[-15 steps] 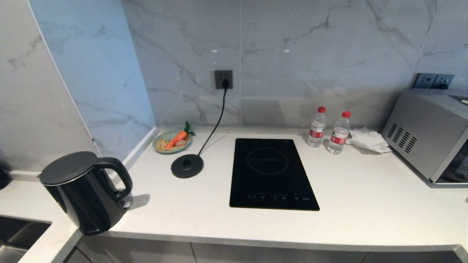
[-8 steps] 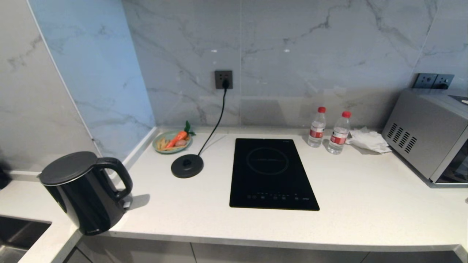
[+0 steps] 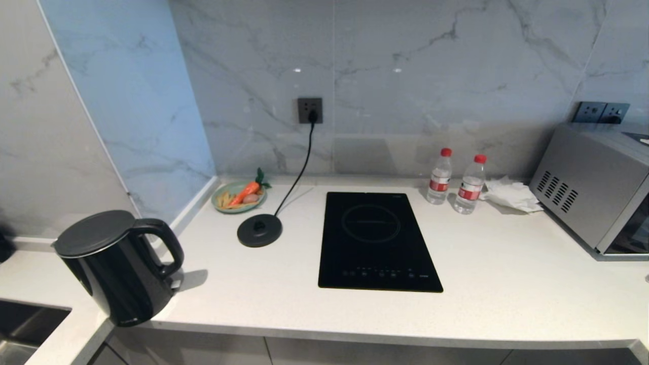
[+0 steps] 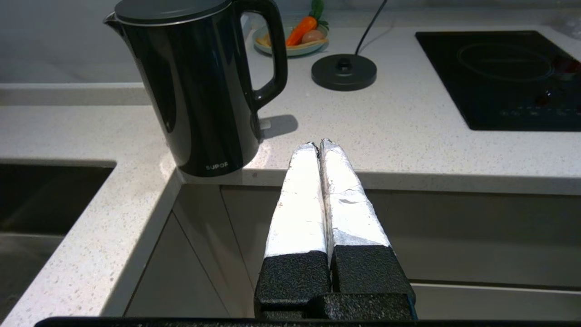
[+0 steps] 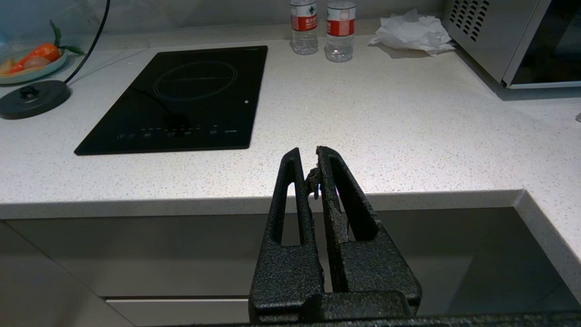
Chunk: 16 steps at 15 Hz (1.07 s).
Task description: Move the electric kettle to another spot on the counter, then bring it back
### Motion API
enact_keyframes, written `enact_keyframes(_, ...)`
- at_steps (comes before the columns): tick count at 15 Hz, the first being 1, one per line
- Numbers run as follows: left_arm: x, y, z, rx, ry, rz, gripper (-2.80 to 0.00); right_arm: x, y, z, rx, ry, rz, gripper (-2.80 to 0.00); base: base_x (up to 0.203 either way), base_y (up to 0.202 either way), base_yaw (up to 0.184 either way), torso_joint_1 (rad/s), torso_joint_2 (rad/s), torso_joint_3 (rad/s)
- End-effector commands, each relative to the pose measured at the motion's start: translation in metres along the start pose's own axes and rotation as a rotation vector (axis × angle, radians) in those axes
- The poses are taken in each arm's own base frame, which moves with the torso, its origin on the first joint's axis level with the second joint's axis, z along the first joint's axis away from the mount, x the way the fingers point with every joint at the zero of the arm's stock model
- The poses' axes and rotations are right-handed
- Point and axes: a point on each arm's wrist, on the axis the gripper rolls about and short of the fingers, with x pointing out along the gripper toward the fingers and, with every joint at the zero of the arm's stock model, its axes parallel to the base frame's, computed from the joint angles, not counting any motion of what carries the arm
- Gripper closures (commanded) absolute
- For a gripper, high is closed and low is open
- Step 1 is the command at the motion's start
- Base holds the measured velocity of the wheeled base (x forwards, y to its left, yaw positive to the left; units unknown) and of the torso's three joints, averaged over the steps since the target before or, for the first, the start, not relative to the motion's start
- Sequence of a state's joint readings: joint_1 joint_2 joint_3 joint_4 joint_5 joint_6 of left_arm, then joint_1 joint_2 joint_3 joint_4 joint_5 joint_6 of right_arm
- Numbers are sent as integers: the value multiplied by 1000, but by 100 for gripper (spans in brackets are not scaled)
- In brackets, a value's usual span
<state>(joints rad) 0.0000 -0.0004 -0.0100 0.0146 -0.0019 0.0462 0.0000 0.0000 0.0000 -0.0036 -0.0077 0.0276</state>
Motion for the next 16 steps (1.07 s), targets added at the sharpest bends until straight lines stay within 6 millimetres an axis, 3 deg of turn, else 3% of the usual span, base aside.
enact_keyframes(1, 1, 0, -3, -23, 8, -6, 0, 0, 0, 0, 0, -1, 0, 0, 0, 0, 0, 0, 0, 0)
enact_keyframes(16, 1, 0, -3, -26, 2, -1, 0, 0, 0, 0, 0, 2, -2, 0, 0, 0, 0, 0, 0, 0)
